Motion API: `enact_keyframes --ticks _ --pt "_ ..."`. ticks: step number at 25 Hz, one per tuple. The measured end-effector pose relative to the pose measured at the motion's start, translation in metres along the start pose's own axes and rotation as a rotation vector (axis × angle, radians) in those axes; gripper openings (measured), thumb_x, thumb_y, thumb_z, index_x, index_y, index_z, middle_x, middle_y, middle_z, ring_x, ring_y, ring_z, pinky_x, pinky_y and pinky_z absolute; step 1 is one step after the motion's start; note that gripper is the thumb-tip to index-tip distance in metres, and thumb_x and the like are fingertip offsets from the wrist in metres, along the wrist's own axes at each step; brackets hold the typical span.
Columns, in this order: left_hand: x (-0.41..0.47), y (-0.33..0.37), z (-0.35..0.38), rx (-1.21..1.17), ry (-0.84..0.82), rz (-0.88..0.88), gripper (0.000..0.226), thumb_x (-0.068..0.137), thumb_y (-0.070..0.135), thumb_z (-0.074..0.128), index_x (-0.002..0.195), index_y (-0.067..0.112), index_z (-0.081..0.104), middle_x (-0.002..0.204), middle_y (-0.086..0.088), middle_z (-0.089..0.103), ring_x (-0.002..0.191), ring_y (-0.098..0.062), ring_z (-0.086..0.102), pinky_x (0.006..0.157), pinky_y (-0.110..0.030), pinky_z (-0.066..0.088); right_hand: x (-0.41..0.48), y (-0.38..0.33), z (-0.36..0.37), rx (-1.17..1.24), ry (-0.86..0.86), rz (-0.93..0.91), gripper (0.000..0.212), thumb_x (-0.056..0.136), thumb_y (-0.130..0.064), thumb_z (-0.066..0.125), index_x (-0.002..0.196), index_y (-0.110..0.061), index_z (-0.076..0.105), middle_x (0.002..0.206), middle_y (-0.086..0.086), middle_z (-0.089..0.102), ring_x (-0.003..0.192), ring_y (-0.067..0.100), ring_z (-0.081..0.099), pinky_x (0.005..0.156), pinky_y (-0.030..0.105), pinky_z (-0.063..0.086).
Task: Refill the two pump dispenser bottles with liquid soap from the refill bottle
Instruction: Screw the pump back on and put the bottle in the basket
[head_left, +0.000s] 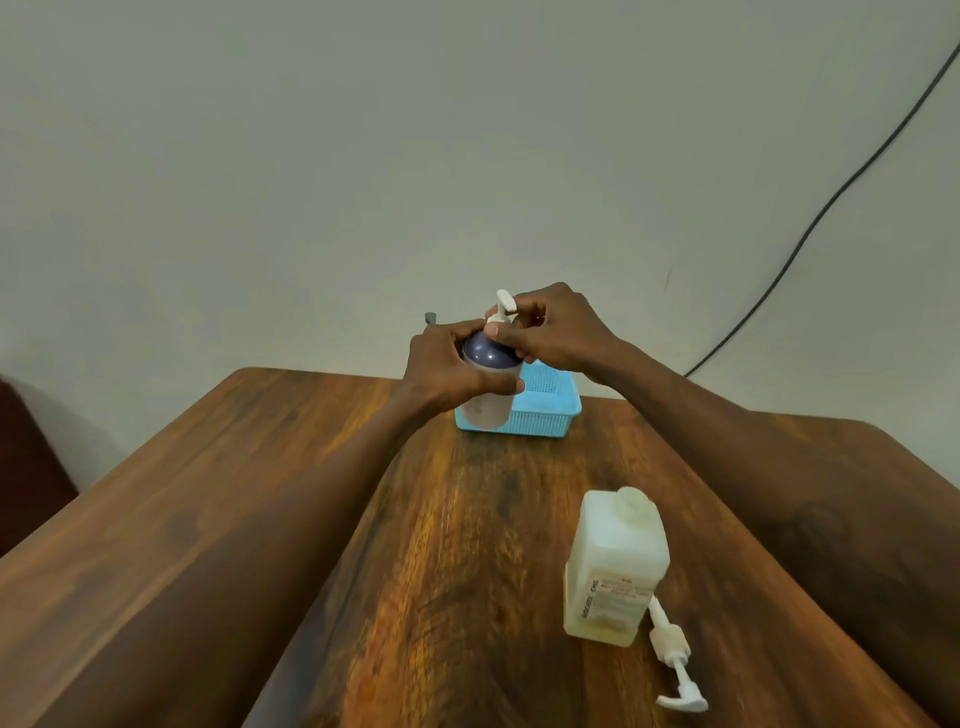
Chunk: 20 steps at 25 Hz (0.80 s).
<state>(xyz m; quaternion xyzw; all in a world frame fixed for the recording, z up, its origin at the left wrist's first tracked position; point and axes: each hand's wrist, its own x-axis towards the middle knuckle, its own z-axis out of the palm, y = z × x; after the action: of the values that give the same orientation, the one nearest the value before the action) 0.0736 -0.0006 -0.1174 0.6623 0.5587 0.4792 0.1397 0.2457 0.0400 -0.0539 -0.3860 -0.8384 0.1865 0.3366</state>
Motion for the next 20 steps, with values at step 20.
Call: enact_keyframes --ticks 20 --pt "0.07 -0.087 0.035 0.151 -0.058 -0.009 0.059 0.054 0.04 0.097 0.107 0.024 0.077 0.094 0.011 0.075 0.084 -0.004 0.069 0.074 -0.015 0.056 0.079 0.101 0.07 -0.036 0.008 0.02 0.024 0.087 -0.031 0.079 0.085 -0.007 0.077 0.068 0.006 0.071 0.069 0.025 0.07 0.073 0.044 0.059"
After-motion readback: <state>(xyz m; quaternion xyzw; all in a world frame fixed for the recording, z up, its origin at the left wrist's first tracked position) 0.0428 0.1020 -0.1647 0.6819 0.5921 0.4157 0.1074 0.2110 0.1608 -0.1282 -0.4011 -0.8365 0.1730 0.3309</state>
